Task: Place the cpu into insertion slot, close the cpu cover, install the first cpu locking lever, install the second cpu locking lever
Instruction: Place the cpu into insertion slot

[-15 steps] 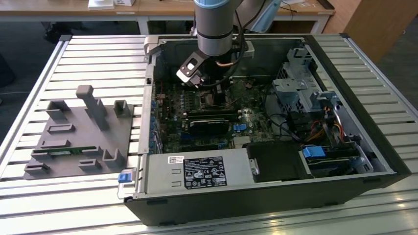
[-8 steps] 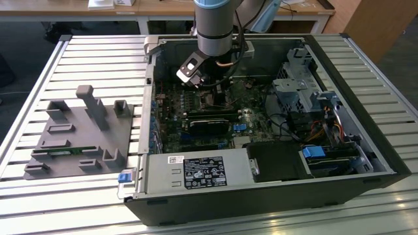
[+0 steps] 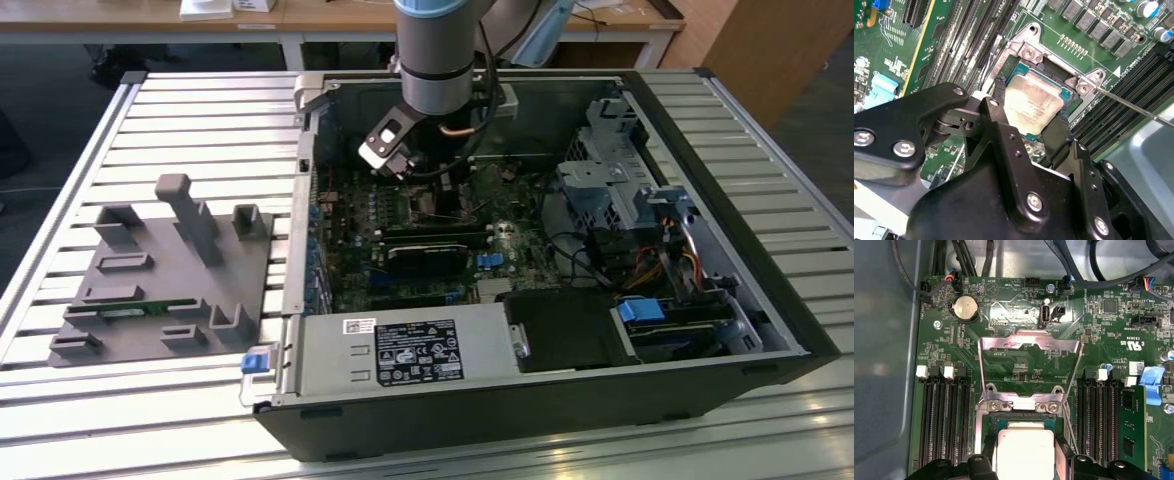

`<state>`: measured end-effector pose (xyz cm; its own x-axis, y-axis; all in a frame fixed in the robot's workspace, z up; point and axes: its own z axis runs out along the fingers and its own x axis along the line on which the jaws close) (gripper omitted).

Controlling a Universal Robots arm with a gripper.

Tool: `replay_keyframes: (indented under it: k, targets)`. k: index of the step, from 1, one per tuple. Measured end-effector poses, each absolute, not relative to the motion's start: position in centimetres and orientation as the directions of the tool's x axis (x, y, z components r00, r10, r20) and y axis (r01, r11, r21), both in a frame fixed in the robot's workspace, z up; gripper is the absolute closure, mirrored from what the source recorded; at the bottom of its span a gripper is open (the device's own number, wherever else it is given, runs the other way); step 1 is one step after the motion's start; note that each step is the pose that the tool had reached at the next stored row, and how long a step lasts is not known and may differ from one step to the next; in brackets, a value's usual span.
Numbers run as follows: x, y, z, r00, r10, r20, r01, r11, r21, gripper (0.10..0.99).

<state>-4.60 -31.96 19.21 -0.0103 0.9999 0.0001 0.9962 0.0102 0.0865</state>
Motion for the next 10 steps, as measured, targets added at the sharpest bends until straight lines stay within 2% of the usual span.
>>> replay_keyframes:
  k: [10]
  targets:
    - [-4.61,-31.93,19.05,-0.01,1.0,0.0,0.996,0.01,0.086,0.545]
